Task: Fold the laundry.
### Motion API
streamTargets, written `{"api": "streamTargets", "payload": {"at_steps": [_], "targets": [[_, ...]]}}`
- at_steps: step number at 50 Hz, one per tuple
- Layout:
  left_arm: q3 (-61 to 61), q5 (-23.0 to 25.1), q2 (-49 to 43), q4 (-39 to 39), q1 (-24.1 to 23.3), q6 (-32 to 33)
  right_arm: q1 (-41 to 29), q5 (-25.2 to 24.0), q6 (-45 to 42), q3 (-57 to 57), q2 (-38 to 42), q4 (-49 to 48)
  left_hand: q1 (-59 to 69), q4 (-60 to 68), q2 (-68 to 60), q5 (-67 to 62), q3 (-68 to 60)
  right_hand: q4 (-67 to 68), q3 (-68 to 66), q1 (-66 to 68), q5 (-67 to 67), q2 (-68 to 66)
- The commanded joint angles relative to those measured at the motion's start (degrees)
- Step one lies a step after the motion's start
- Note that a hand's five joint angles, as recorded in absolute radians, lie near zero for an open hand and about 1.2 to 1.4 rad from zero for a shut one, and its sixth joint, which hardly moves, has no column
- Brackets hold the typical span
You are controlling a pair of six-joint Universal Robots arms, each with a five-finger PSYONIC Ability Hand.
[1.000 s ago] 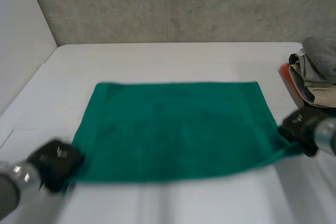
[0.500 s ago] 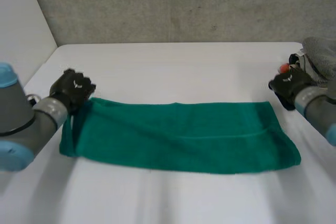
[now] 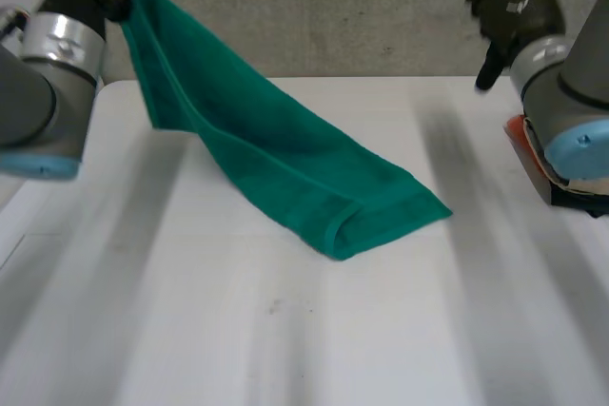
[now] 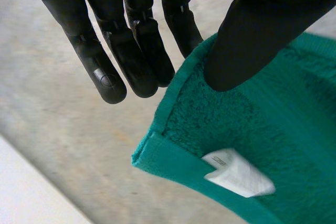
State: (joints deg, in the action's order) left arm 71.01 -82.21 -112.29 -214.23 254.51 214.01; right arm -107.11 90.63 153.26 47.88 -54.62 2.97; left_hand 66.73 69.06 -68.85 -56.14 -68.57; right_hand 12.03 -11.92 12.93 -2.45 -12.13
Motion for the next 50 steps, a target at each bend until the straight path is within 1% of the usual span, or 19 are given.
{"api": "streamTargets", "payload": {"at_steps": [1,4,5,9,13,19,22,31,33,34,35,36,39,42,44,46,47,49,50], "targets": [[10.11,0.03,6.19,0.56,-3.75,0.53,0.06,-2.47,14.14,3.44,0.57,12.21,13.27,10.94,-11.15,-13.86,-11.43,-2.03,1.92,-2.93,2.45,2.13],[12.48,0.12,9.71,0.56,-4.19,0.53,-0.55,-4.05,19.08,3.79,1.01,15.21,13.27,10.94,-11.15,-13.86,-11.43,-2.03,1.92,-2.93,2.45,2.13],[12.92,0.12,10.50,0.65,-4.28,0.53,-0.91,-5.19,22.32,4.06,1.36,16.44,13.27,10.94,-11.15,-13.86,-11.43,-2.03,1.92,-2.93,2.45,2.13],[13.80,0.03,14.81,1.35,-4.46,0.53,-3.79,-8.88,28.92,4.23,2.50,18.03,13.27,10.94,-11.15,-13.86,-11.43,-2.03,1.92,-2.93,2.45,2.13],[14.51,-0.06,18.68,2.06,-4.89,0.35,-7.05,-11.44,32.18,3.36,5.57,18.12,13.27,10.94,-11.15,-13.86,-11.43,-2.03,1.92,-2.93,2.45,2.13],[14.42,-0.14,25.09,3.99,-7.44,0.18,-10.04,-12.06,32.98,-0.06,11.37,18.03,13.27,10.94,-11.15,-13.86,-11.43,-1.62,1.51,-2.52,2.05,1.72],[14.07,-0.14,28.07,4.34,-9.02,0.09,-12.86,-12.14,34.03,-3.58,15.76,18.21,13.27,10.94,-11.15,-13.86,-11.43,4.27,-4.37,3.36,-3.84,-4.16],[13.98,-0.23,31.60,4.43,-10.43,0.00,-15.32,-12.23,35.88,-8.86,23.15,18.03,13.27,10.94,-11.15,-13.86,-11.43,11.33,-11.44,10.43,-10.90,-11.23],[13.98,-0.23,31.78,4.34,-10.52,0.00,-16.11,-12.15,35.80,-9.65,24.47,18.12,13.27,10.94,-11.15,-13.86,-11.43,21.05,-21.16,20.15,-20.62,-20.95],[13.89,-0.23,31.78,4.34,-10.43,-0.09,-16.38,-11.97,35.53,-9.83,24.74,18.12,13.27,10.94,-11.15,-13.86,-11.43,30.26,-30.37,29.36,-29.83,-30.16],[13.89,-0.23,31.78,4.26,-10.43,-0.17,-16.46,-11.53,35.44,-9.91,25.00,18.12,13.27,10.94,-11.15,-13.86,-11.43,44.34,-44.45,43.44,-43.91,-44.24],[13.89,-0.23,31.69,4.26,-10.43,-0.18,-16.47,-11.01,35.44,-10.00,25.27,18.03,13.27,10.94,-11.15,-13.86,-11.43,67.74,-67.84,66.83,-67.31,-67.63],[13.63,-0.23,31.34,4.26,-10.35,-0.26,-16.47,-8.81,35.09,-9.48,24.31,18.12,13.27,10.94,-11.15,-13.86,-11.43,67.97,-68.08,67.07,-67.55,-67.87],[13.54,-0.23,30.99,4.52,-9.21,-0.18,-15.15,-5.74,34.04,-7.20,21.24,18.38,13.27,10.94,-11.15,-13.86,-11.43,67.97,-68.08,67.07,-67.55,-67.87],[13.72,-0.23,30.90,4.78,-8.50,-0.18,-14.27,-5.99,30.54,-2.73,14.84,18.47,13.27,10.94,-11.15,-13.86,-11.43,67.97,-68.08,67.07,-67.55,-67.87],[14.15,-0.06,30.90,6.36,-6.66,-0.09,-12.52,-7.13,24.75,1.14,7.64,18.56,13.27,10.94,-11.15,-13.86,-11.43,67.97,-68.08,67.07,-67.55,-67.87],[14.16,-0.06,30.90,7.06,-5.78,-0.09,-9.81,-8.18,19.15,4.38,2.12,18.30,13.27,10.94,-11.15,-13.86,-11.43,67.97,-68.08,67.07,-67.55,-67.87],[14.33,-0.14,30.81,9.43,-3.06,-0.18,-6.90,-9.15,14.20,7.12,-2.66,18.30,13.27,10.94,-11.15,-13.86,-11.43,67.97,-68.08,67.07,-67.55,-67.87],[14.42,-0.14,30.81,10.31,-2.27,-0.18,-3.93,-9.59,8.95,8.88,-7.03,18.82,13.27,10.94,-11.15,-13.86,-11.43,67.97,-68.08,67.07,-67.55,-67.87]]}}
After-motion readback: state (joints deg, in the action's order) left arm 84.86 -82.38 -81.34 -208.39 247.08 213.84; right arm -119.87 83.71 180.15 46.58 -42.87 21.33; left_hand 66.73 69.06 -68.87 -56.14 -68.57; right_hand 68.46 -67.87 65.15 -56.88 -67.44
